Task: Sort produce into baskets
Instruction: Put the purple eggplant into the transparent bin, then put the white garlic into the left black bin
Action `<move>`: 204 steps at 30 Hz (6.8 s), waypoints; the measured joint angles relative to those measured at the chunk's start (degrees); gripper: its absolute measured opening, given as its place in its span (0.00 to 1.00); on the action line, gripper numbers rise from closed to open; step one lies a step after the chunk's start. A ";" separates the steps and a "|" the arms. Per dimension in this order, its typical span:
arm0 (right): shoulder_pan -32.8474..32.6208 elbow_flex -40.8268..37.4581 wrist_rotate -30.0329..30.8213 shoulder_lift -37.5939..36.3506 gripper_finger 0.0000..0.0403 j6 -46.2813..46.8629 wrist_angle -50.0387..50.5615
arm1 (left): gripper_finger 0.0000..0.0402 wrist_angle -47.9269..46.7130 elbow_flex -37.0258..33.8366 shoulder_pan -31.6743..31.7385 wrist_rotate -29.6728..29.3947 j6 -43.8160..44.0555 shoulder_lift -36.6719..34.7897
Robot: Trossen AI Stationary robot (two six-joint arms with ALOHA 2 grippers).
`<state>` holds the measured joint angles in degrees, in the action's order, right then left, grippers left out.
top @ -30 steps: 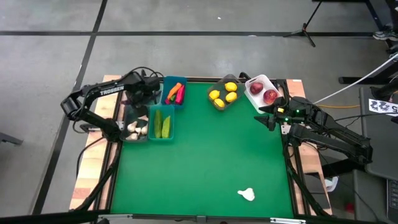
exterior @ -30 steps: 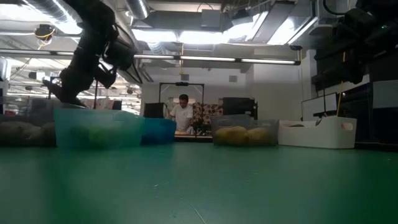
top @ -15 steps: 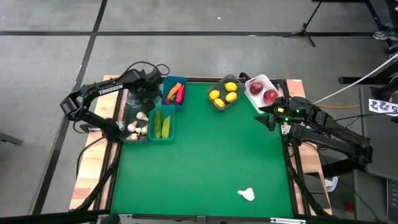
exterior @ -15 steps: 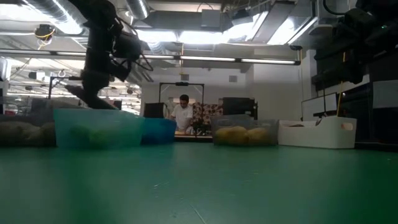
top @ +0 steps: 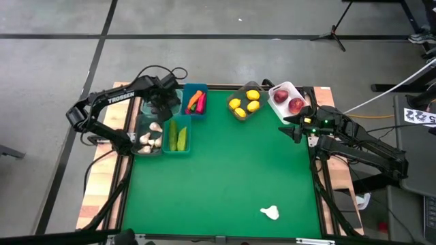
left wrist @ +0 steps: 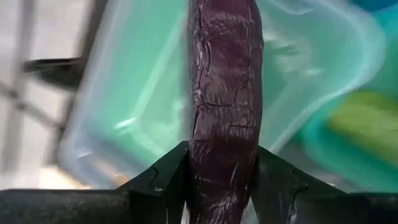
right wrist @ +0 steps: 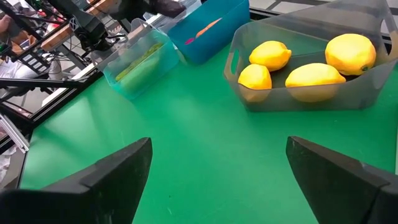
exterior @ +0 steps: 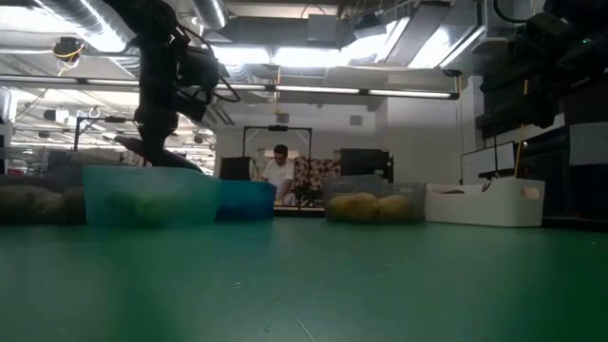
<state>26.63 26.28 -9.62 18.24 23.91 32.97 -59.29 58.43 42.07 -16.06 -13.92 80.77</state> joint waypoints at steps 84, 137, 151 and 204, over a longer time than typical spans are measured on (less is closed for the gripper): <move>-0.04 -2.82 -25.43 0.00 0.92 2.92 -0.50 | 0.61 61.04 8.46 -64.68 -1.16 40.76 21.42; -68.35 16.06 23.24 47.07 0.92 8.13 -8.85 | 0.61 71.94 8.46 -66.18 -0.65 43.79 24.50; -75.48 19.87 27.08 61.26 0.92 16.41 -10.35 | 0.61 71.49 8.46 -66.96 -0.71 42.92 24.50; -75.74 35.93 30.90 86.44 0.63 24.24 7.77 | 0.61 63.26 8.55 -69.85 -9.85 44.59 14.72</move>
<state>-49.11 62.22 21.29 104.68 48.15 40.74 3.97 66.98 -27.78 -25.91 30.66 95.49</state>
